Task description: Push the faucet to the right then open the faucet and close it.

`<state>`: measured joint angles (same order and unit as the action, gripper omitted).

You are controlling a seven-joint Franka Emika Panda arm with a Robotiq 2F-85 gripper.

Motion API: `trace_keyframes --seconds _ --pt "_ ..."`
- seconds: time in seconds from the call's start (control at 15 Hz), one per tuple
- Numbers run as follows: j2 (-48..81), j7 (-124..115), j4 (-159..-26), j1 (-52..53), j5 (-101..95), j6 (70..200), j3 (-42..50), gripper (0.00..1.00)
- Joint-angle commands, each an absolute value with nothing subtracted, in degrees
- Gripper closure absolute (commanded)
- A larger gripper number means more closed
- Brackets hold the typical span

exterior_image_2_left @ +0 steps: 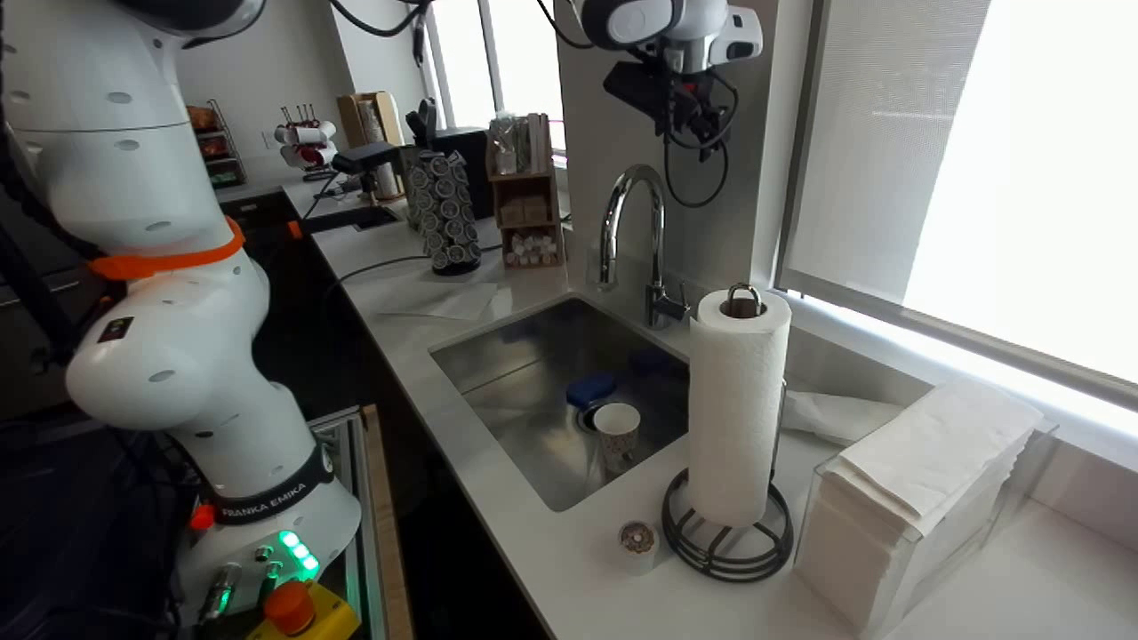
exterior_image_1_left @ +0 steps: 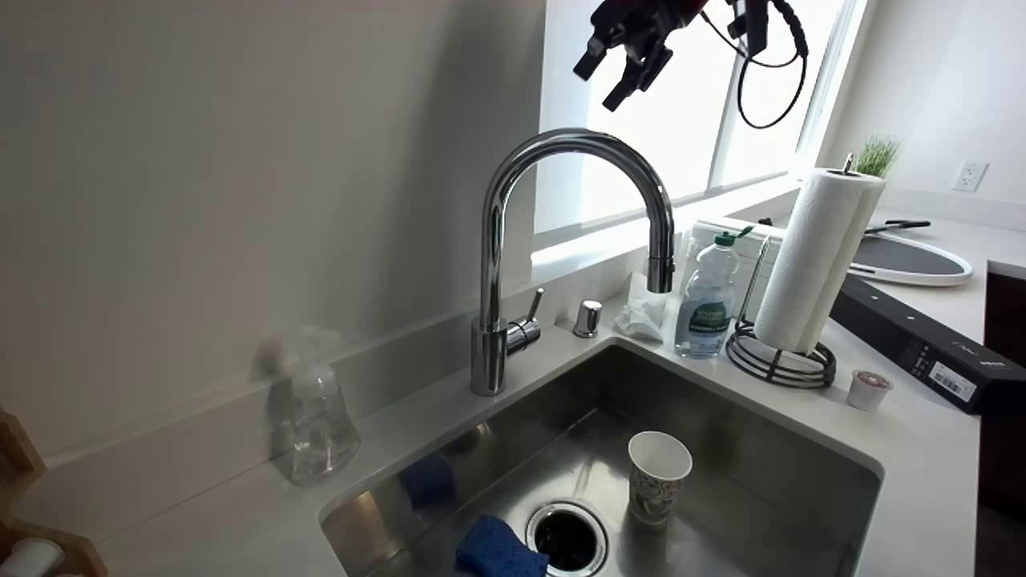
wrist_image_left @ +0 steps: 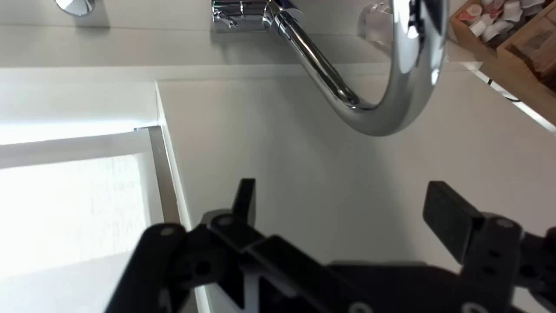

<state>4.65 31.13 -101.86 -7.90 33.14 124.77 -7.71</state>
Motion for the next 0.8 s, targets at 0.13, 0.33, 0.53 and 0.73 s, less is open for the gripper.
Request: trace_keyframes --seconds 0.13,0.33,0.53,0.73 --pt "-6.21 36.68 -109.70 -2.08 27.43 121.00 -5.20 0.00" --pt "-7.86 34.64 -110.91 0.76 24.49 115.77 -4.94 0.00" --pt "-8.23 32.51 -112.80 3.15 22.73 112.84 -5.50 0.00" --pt "-7.16 30.98 -113.52 4.59 21.10 111.87 -5.52 0.26"
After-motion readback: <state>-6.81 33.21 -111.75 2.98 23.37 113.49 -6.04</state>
